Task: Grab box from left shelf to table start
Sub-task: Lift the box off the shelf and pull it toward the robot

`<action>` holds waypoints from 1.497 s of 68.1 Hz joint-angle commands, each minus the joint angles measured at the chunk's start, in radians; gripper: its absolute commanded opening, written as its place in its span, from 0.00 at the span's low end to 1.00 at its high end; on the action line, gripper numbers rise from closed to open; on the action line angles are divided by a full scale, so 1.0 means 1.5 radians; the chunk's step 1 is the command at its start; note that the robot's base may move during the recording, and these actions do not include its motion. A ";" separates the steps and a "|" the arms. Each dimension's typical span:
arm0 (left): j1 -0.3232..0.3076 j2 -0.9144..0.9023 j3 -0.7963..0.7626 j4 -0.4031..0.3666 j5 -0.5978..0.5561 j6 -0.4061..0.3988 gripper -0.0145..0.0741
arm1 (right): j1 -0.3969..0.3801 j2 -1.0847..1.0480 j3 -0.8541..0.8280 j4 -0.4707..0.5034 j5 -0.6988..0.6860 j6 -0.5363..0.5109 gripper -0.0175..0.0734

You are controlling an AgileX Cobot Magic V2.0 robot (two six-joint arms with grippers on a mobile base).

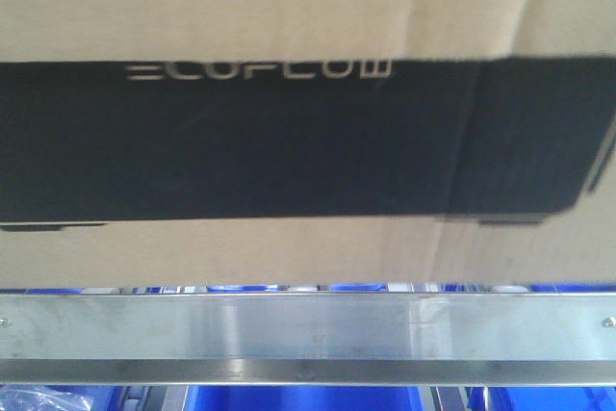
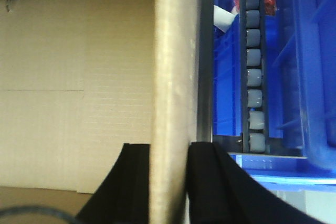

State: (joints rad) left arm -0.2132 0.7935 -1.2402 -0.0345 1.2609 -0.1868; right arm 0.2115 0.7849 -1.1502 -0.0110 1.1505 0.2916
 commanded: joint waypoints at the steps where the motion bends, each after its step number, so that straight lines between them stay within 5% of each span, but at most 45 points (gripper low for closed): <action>1: -0.002 -0.029 -0.018 0.023 -0.019 -0.006 0.05 | -0.008 -0.035 -0.003 -0.086 -0.062 -0.008 0.26; 75: -0.002 -0.145 0.042 0.033 0.030 -0.001 0.05 | -0.008 -0.101 0.025 -0.089 -0.068 -0.014 0.26; 102: -0.002 -0.145 0.042 0.033 -0.029 -0.001 0.05 | -0.008 -0.101 0.025 -0.089 -0.070 -0.014 0.26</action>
State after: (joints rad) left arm -0.2132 0.5856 -1.1430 -0.0474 1.2609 -0.1783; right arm 0.2130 0.6360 -1.0830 0.0450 1.1512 0.2832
